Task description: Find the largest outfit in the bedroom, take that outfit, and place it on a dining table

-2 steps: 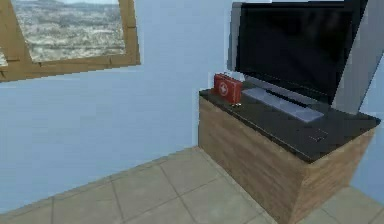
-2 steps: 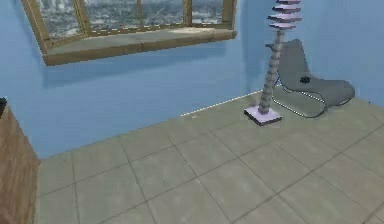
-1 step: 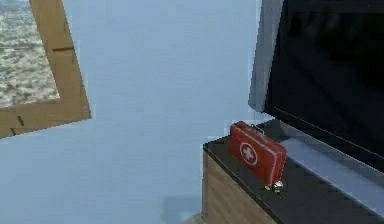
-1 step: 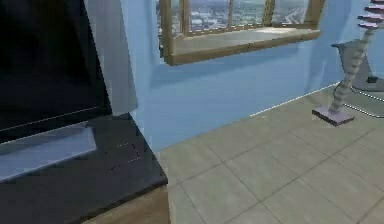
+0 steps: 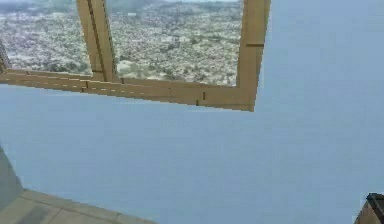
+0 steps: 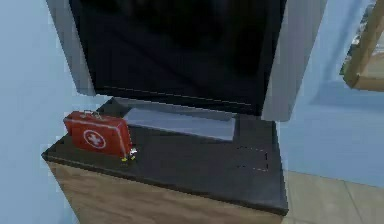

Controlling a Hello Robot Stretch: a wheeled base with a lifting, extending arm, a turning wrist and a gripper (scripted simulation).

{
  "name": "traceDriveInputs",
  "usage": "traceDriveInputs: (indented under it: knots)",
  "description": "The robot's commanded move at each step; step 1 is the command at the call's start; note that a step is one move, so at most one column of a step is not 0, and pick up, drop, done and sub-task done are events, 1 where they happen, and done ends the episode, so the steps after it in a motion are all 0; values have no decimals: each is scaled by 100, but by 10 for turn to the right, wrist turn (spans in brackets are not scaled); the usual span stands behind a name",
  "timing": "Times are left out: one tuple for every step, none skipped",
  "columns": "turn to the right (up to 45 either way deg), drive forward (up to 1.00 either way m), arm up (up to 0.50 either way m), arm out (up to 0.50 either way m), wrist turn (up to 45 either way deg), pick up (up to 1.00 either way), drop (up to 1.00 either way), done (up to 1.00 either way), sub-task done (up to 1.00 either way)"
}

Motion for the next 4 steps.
traceDriveInputs:
  knots:
    - [-210,0,0,0,0,0,0,0,0]
    - [0,0,50,0,0,0,0,0,0]
    - [0,0,32,0,0,0,0,0,0]
    - [0,0,0,48,0,0,0,0,0]
